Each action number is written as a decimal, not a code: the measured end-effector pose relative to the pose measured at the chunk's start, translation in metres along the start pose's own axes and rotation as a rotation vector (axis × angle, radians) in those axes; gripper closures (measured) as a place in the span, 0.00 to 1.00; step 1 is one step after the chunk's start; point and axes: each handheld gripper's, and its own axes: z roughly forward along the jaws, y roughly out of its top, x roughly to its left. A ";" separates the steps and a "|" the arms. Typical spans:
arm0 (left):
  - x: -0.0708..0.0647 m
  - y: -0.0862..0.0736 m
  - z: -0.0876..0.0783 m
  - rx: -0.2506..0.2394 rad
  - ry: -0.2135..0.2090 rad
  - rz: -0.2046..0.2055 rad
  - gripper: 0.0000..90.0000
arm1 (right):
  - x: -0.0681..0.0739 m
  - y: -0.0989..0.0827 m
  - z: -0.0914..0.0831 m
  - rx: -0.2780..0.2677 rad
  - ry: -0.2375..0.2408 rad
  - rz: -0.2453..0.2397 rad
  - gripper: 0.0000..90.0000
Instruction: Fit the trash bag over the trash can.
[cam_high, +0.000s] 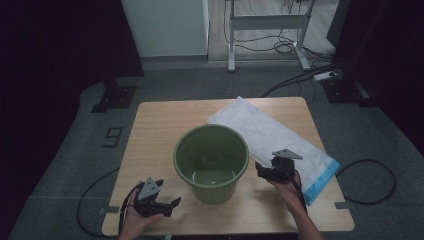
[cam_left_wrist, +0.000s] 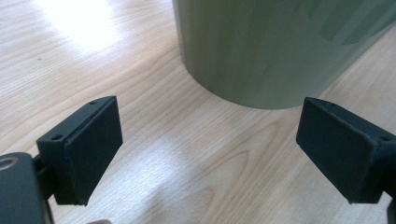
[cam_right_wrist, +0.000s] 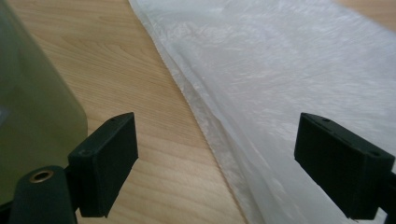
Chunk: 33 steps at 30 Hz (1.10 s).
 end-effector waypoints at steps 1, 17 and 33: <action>0.001 -0.001 -0.001 -0.002 0.001 -0.003 0.08 | 0.001 0.001 0.005 0.007 0.005 0.005 0.15; 0.009 -0.009 -0.001 0.007 0.021 -0.033 0.09 | 0.015 0.008 0.048 0.015 0.009 -0.009 0.15; 0.014 -0.013 0.000 0.011 0.023 -0.044 0.11 | 0.020 0.016 0.082 0.095 -0.045 -0.071 0.20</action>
